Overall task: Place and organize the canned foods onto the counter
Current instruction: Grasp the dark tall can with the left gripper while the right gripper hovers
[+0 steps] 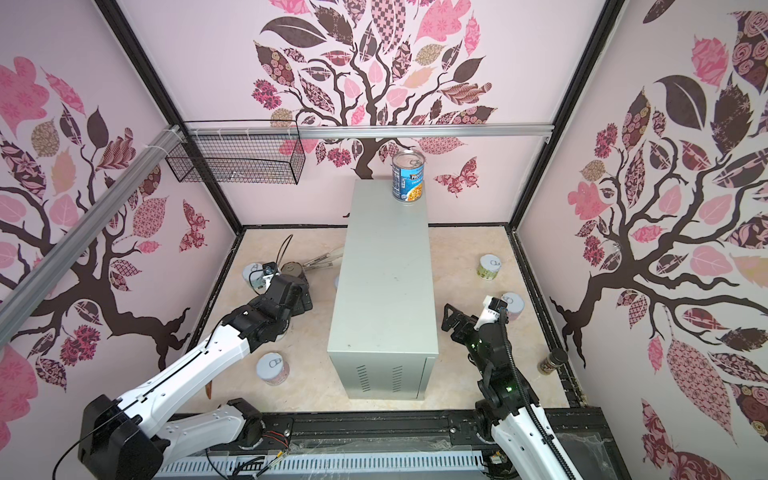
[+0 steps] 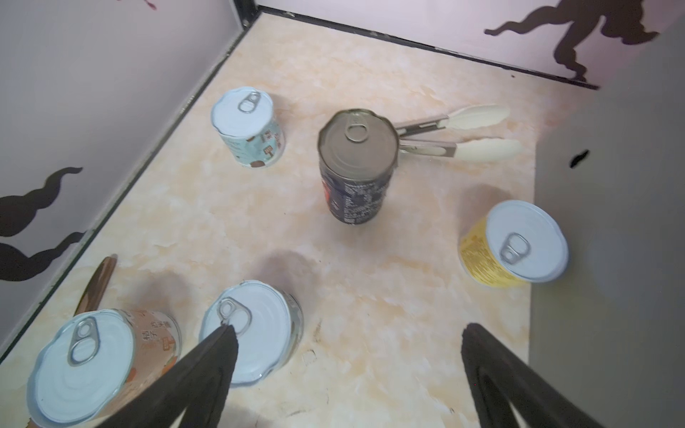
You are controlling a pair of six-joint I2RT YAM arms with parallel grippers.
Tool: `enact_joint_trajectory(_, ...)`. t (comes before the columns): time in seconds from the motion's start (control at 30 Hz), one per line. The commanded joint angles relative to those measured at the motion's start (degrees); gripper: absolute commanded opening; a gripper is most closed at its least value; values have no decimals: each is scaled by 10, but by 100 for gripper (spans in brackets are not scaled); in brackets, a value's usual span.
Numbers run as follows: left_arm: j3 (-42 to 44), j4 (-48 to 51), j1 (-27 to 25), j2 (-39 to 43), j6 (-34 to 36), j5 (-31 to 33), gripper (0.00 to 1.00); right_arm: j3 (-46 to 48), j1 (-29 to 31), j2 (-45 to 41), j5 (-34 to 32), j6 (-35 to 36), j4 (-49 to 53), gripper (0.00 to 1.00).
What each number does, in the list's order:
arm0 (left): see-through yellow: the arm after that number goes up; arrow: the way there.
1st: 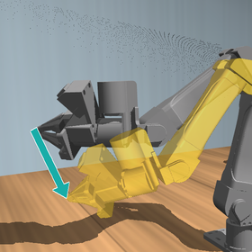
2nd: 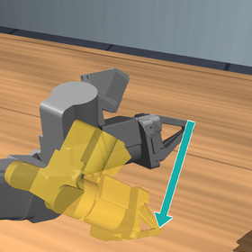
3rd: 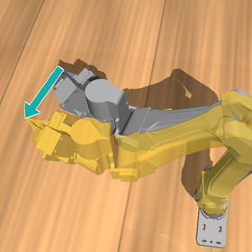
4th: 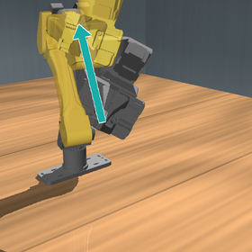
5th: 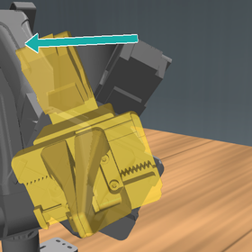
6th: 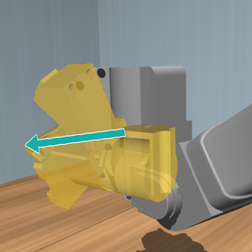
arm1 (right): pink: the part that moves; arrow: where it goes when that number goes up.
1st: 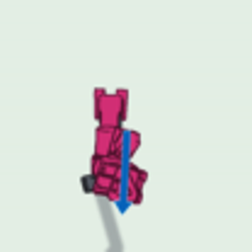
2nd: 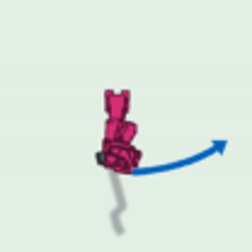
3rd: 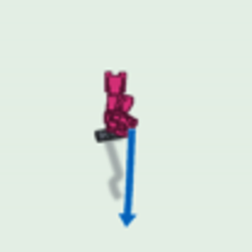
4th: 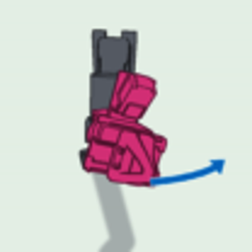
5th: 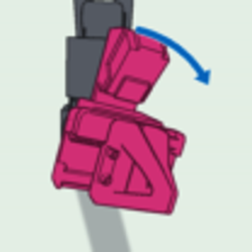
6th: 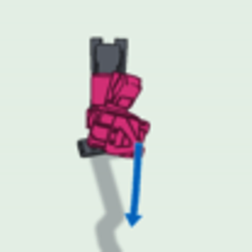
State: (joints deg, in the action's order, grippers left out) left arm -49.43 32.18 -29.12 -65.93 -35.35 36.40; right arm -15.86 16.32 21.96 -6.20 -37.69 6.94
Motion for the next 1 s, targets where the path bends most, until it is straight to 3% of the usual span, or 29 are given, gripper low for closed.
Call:
enact_joint_trajectory(0.0,21,-75,48,-28,-24,8,98,7,-2,-15,3,-8,-28,100)
enact_joint_trajectory(0.13,19,-102,94,-88,-35,-38,98,25,-2,-19,13,12,-42,100)
enact_joint_trajectory(0.4,11,-166,95,-169,-33,-52,98,53,43,-2,4,18,-63,100)
enact_joint_trajectory(0.97,-58,-241,117,-323,-12,-50,98,54,67,38,-1,28,-72,100)
